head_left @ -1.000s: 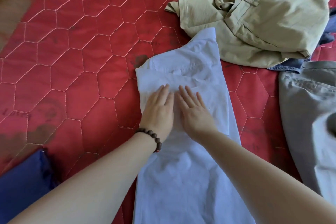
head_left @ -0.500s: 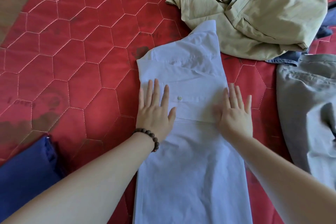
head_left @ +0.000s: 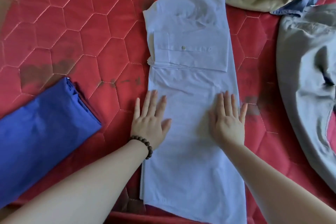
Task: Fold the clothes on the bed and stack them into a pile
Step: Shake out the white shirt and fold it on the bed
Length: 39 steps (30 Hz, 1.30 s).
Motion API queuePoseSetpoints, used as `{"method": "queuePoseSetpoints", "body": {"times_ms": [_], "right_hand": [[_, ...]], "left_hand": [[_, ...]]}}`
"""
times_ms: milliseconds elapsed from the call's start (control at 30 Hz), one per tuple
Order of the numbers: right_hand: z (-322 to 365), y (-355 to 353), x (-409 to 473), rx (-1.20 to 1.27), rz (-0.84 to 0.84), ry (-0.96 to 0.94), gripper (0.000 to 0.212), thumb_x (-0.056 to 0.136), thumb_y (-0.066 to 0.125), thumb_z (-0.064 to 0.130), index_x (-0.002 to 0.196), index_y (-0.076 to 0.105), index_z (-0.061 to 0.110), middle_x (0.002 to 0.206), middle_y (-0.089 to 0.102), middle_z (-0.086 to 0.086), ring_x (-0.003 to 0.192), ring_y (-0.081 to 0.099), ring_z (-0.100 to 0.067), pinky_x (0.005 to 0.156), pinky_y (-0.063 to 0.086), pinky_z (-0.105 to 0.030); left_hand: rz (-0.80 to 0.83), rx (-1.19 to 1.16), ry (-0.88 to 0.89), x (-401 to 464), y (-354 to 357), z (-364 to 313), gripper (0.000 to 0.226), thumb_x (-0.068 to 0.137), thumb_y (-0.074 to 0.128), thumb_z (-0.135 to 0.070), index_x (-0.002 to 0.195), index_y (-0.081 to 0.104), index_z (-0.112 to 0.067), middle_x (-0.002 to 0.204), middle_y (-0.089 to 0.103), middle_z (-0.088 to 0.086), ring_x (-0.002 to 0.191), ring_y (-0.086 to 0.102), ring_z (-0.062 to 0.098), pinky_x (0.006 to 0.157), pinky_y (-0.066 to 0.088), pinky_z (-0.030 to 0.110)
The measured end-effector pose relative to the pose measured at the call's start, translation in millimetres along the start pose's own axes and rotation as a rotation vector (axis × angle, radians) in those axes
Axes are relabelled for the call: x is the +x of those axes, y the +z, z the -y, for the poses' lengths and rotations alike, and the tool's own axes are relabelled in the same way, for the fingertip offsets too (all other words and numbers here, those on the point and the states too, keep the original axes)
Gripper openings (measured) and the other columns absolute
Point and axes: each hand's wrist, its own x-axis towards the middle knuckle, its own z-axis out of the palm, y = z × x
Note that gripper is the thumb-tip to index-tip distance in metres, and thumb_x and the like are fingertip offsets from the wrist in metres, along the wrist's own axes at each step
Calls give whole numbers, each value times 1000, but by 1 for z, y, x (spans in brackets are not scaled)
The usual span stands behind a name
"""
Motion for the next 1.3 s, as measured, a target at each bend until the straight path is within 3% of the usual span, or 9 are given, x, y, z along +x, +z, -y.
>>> {"method": "queuePoseSetpoints", "body": {"times_ms": [200,433,667,900,1000,1033,1100,1233,1300], "right_hand": [[30,26,-83,35,83,-464,61,97,36,40,151,28,15,159,21,-1,148,18,-22,119,10,-52],[-69,11,-132,-85,199,-355,57,99,26,44,154,17,31,161,16,1,149,9,-20,119,5,-51],[-105,-20,-119,-63,120,-129,84,82,58,-5,152,23,26,161,18,-8,149,13,-28,118,13,-57],[-66,-29,-108,-7,258,-693,85,61,68,-18,135,57,22,145,48,-2,138,39,-26,114,24,-55],[-54,-60,-108,343,540,-441,67,77,59,-16,114,68,38,118,67,16,119,53,1,117,20,-21],[-49,-74,-103,478,671,-284,63,83,55,-13,104,70,45,109,69,21,112,55,6,109,28,-11],[-37,-96,-91,818,820,-32,50,88,50,-6,84,79,34,91,75,11,93,67,-2,80,51,-12],[-14,-77,-53,1334,291,823,18,90,50,8,92,65,18,73,66,9,57,66,-9,55,55,-21],[-5,-68,-49,1528,557,829,21,96,54,30,107,65,15,92,73,0,76,73,-13,64,58,-28]], "left_hand": [[41,26,275,-71,24,-25,68,93,32,-52,154,24,-21,162,15,8,150,11,27,119,14,51],[61,82,488,-106,14,34,60,88,30,-13,148,36,-15,157,30,9,146,23,27,117,14,46],[27,126,473,-82,-8,53,84,70,58,17,146,42,-17,155,33,9,146,23,30,119,15,51],[276,-11,753,-65,-27,26,75,75,47,13,143,45,-19,154,31,5,147,20,26,121,-3,37],[657,-346,408,-74,-45,29,42,94,41,-1,127,63,-16,141,49,-4,131,43,10,116,27,34],[695,-586,232,-75,-54,32,29,93,45,-3,103,72,-4,116,69,5,104,60,11,96,47,38],[612,-1019,-135,-72,-69,39,26,87,45,-2,69,65,0,63,69,2,59,60,4,55,49,26],[429,-1643,-650,-48,-70,58,31,95,46,-7,89,76,-8,89,70,11,75,68,19,67,56,25],[465,-1657,-726,-43,-62,60,29,96,54,-29,106,71,-8,99,71,14,83,68,23,72,58,33]]}}
